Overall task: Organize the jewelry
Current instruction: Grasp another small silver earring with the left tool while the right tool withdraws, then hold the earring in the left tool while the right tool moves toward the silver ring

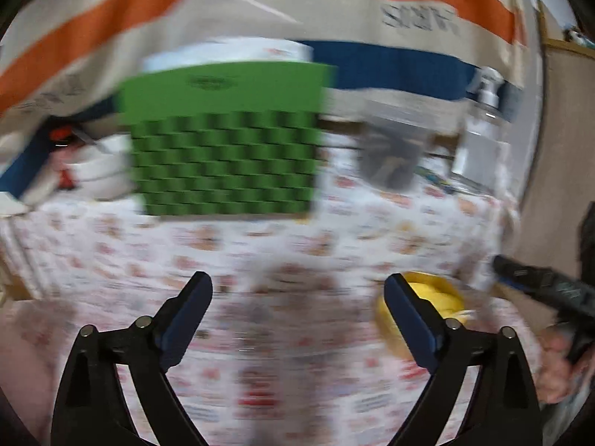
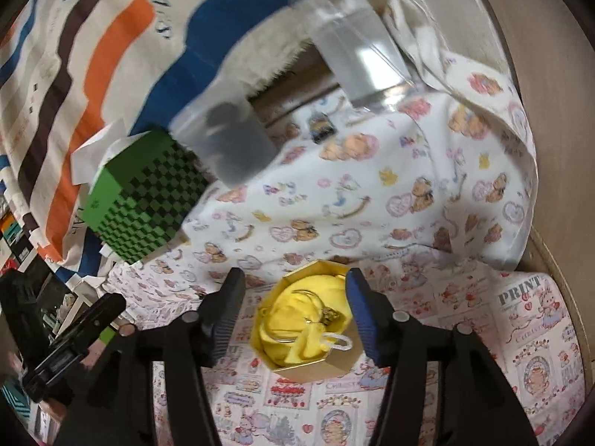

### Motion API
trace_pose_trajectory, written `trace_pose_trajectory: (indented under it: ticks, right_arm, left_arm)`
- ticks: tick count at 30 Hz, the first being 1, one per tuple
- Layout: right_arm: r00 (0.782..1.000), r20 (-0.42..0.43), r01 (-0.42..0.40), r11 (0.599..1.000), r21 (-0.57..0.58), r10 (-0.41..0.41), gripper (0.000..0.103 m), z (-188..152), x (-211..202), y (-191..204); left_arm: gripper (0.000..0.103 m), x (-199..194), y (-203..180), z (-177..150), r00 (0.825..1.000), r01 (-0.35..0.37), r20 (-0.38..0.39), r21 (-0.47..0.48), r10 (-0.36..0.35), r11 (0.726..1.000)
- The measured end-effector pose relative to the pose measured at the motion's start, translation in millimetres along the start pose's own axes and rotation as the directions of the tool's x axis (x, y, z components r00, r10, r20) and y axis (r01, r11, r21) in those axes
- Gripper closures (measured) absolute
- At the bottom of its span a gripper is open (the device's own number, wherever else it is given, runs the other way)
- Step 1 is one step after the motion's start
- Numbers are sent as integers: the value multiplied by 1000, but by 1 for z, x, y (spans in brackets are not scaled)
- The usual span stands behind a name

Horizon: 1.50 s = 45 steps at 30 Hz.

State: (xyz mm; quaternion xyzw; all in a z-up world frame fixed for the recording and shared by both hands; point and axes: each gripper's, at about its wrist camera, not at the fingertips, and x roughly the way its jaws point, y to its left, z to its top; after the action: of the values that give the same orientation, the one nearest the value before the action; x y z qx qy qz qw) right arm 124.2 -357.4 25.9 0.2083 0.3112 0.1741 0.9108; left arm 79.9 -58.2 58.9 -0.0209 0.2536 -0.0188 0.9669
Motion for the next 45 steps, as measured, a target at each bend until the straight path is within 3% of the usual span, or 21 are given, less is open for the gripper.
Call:
trace_pose_trajectory:
  ticks: [7, 10, 13, 18, 20, 24, 30, 38, 43, 45]
  right_arm:
    - [999, 15, 37, 997, -73, -36, 40, -9, 1, 22]
    - [998, 17, 57, 994, -90, -56, 38, -13, 2, 25]
    - [997, 13, 72, 993, -98, -71, 34, -18, 5, 26]
    - [994, -8, 108, 987, -121, -110, 34, -25, 14, 30]
    - [994, -28, 106, 988, -112, -109, 34, -27, 17, 29]
    - [990, -43, 132, 984, -122, -138, 34, -30, 22, 29]
    - [981, -44, 181, 974, -135, -189, 34, -31, 27, 27]
    - [962, -6, 268, 951, -155, -273, 34, -31, 25, 27]
    - [959, -6, 279, 944, -176, -285, 34, -32, 26, 30]
    - [959, -2, 279, 944, -176, -284, 34, -33, 25, 30]
  left_arm:
    - [8, -1, 65, -11, 1000, -27, 11, -138, 29, 990]
    - [8, 11, 72, -17, 999, -27, -37, -161, 21, 987]
    - [8, 25, 76, -28, 992, -76, -111, -167, 58, 983]
    - [8, 55, 75, -44, 960, -114, -273, -169, 65, 979]
    - [13, 60, 70, -50, 954, -98, -297, -160, 47, 982]
    - [43, 67, 58, -57, 946, -52, -325, -120, 11, 991]
    - [58, 81, 51, -66, 922, -35, -386, -121, -14, 992]
    - [61, 90, 47, -71, 910, -48, -414, -99, 3, 994]
    - [88, 93, 45, -74, 905, -44, -426, -84, 4, 995]
    - [88, 94, 46, -73, 906, -45, -424, -86, 4, 995]
